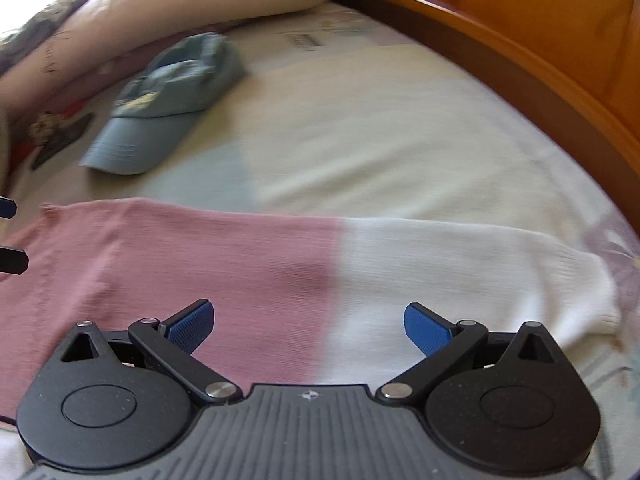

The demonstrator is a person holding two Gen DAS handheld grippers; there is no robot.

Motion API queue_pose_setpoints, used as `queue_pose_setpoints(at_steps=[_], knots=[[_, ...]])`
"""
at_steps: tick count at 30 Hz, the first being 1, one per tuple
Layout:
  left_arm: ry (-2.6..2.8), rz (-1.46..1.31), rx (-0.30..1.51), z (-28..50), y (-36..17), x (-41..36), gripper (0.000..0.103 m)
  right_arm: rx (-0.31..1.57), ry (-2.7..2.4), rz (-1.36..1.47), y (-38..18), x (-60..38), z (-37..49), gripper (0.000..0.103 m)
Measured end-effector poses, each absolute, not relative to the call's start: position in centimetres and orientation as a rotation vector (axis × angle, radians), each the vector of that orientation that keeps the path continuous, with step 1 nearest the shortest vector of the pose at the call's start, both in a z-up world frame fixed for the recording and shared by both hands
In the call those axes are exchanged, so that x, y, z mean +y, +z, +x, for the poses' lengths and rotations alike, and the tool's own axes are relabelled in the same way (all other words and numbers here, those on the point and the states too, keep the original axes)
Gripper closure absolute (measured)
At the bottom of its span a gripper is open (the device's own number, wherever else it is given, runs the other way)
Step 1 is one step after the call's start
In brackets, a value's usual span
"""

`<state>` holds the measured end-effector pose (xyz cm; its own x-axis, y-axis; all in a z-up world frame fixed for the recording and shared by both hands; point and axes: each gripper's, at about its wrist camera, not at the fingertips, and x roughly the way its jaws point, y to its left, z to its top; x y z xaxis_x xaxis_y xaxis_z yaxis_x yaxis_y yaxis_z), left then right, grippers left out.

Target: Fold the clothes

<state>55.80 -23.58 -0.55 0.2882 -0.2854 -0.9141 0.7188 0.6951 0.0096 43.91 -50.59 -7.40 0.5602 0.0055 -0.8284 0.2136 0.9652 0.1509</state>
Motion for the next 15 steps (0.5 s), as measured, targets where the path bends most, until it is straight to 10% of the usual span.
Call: queue_pose_setpoints(at_steps=[15], knots=[[-0.467,0.394,1.189,48.4,-2.0,-11.0,0.009,1.073,-0.038,0.010,-7.6,-45.1,43.4,0.000]])
